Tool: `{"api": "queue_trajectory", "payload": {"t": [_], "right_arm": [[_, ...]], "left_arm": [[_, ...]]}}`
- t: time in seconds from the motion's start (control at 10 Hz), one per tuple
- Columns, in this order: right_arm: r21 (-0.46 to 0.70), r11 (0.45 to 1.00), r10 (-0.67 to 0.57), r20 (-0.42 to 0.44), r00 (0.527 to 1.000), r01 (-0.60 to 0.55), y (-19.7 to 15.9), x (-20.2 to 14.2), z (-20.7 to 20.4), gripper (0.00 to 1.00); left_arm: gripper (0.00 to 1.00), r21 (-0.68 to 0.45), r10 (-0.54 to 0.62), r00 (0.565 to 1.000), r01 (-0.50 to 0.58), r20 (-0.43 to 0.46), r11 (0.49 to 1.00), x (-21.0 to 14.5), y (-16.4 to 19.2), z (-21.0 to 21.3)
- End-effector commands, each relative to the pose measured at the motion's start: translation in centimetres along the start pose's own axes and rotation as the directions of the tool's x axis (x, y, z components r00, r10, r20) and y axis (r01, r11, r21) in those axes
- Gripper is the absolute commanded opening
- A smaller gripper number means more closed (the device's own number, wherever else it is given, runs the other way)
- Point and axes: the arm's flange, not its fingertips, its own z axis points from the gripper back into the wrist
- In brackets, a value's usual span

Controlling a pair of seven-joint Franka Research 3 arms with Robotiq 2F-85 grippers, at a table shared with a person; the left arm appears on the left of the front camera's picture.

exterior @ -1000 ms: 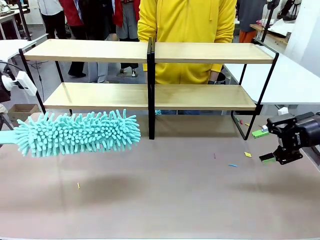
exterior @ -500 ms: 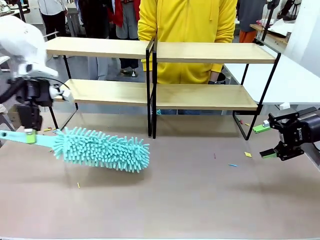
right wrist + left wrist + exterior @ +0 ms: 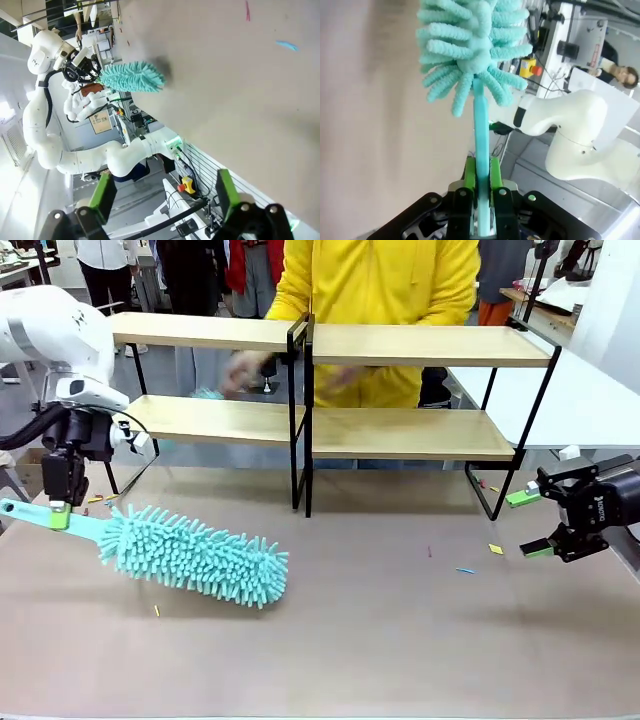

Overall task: Clean the shelves.
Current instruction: Place the Duster on the table.

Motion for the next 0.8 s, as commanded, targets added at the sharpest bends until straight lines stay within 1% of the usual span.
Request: {"api": "queue_trajectory", "payload": {"t": [0.0, 0.1, 0.2, 0.3, 0.4, 0.5, 0.7], "right_arm": [[0.032, 0.999, 0.021, 0.010, 1.000, -0.021, 0.1, 0.2, -0.2, 1.00], [0.032, 0.999, 0.021, 0.010, 1.000, -0.021, 0.1, 0.2, -0.2, 1.00], [0.032, 0.999, 0.021, 0.010, 1.000, -0.021, 0.1, 0.2, -0.2, 1.00], [0.032, 0.999, 0.021, 0.010, 1.000, -0.021, 0.1, 0.2, -0.2, 1.00], [0.032, 0.999, 0.021, 0.010, 1.000, -0.021, 0.1, 0.2, -0.2, 1.00], [0.032, 0.999, 0.021, 0.010, 1.000, -0.021, 0.1, 0.2, -0.2, 1.00], [0.032, 0.999, 0.021, 0.010, 1.000, -0.021, 0.1, 0.2, -0.2, 1.00]], "left_arm": [[0.12, -0.008, -0.055, 0.998, 0.055, -0.041, 0.998, -0.9, -1.2, 0.2], [0.12, 0.001, -0.052, 0.998, 0.052, -0.038, 0.999, -1.2, -1.5, 0.2], [0.12, -0.002, -0.080, 0.995, 0.080, -0.066, 0.997, -1.2, -1.7, 0.1], [0.66, 0.000, -0.088, 0.991, 0.088, -0.102, 0.996, -1.2, -1.8, -0.1], [0.70, 0.001, -0.079, 0.991, 0.079, -0.106, 0.997, -1.2, -1.9, -0.3], [1.00, 0.002, -0.075, 0.992, 0.076, -0.103, 0.997, -1.1, -1.9, -0.2], [1.00, 0.006, -0.077, 0.991, 0.079, -0.110, 0.997, -1.3, -2.5, -0.6]]}}
